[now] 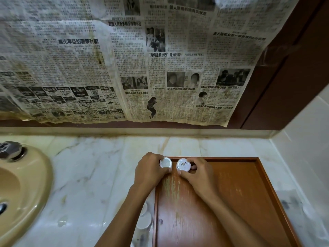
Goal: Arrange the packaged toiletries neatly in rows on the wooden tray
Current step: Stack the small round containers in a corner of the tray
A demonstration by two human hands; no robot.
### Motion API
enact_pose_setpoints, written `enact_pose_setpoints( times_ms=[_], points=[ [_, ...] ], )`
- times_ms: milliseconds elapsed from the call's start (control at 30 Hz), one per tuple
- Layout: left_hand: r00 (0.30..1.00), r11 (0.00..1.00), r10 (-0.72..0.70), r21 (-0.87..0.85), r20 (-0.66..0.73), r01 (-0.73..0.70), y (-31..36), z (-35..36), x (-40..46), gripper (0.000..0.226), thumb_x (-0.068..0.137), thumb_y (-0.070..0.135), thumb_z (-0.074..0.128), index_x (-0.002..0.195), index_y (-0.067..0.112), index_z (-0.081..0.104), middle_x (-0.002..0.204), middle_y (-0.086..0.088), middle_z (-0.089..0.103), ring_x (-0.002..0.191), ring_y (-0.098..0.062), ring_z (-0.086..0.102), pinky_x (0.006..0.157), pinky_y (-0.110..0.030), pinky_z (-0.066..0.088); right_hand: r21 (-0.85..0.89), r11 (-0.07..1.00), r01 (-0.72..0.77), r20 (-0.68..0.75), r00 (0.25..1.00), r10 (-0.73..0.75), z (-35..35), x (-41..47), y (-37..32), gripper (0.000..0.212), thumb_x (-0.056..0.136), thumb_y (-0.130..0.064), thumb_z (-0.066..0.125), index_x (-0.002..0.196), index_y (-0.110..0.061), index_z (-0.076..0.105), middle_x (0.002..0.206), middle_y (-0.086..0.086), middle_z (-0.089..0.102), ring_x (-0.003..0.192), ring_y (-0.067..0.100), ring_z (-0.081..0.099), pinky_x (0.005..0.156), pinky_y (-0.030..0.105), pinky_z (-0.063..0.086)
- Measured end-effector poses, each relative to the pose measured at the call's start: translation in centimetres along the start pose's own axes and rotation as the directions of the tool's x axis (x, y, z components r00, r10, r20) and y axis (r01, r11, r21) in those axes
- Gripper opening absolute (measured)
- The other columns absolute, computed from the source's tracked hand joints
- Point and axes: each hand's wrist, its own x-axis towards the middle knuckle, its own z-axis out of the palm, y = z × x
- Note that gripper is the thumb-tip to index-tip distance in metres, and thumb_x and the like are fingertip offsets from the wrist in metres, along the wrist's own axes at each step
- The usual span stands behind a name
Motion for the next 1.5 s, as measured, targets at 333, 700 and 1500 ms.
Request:
enact_pose_setpoints(
  times_ms=[333, 700, 1500],
  points=[
    [0.999, 0.992, 0.037, 0.118, -0.018, -0.034, -0.1, 0.4, -0.2, 0.029, 0.079, 0.043, 0.070, 0.096, 0.021, 0.073, 0.097, -0.001, 0.060, 0.083, -0.020, 0.058, 0.063, -0.028, 0.046, -0.089, 0.993, 0.084, -0.065, 0.994, -0.090, 1.2, -0.3, 0.8, 0.025, 0.073, -0.020, 0.082, 0.093, -0.013, 0.068, 0.093, 0.000, 0.062, 0.081, 0.014, 0.059, 0.068, 0.029, 0.050],
    [0.991, 0.963, 0.133, 0.235, 0.010, -0.132, 0.1, 0.5, -1.0, 0.027, 0.092, 0.040, 0.054, 0.099, 0.018, 0.066, 0.098, -0.003, 0.053, 0.090, -0.018, 0.053, 0.063, -0.027, 0.041, -0.163, 0.985, 0.056, -0.068, 0.995, -0.068, 1.5, -0.8, 0.5, 0.029, 0.079, -0.029, 0.076, 0.100, -0.014, 0.064, 0.094, 0.000, 0.062, 0.087, 0.016, 0.056, 0.069, 0.031, 0.047],
    [0.977, 0.979, 0.203, -0.025, -0.060, -0.204, -1.2, -1.7, -4.6, 0.022, 0.088, 0.023, 0.063, 0.107, 0.016, 0.073, 0.101, -0.002, 0.071, 0.092, -0.020, 0.063, 0.073, -0.028, 0.047, -0.200, 0.979, -0.048, 0.012, 0.999, 0.052, -0.4, -5.4, 0.7, 0.043, 0.083, -0.023, 0.074, 0.121, -0.013, 0.058, 0.120, 0.005, 0.055, 0.112, 0.021, 0.051, 0.093, 0.035, 0.046]
  ],
)
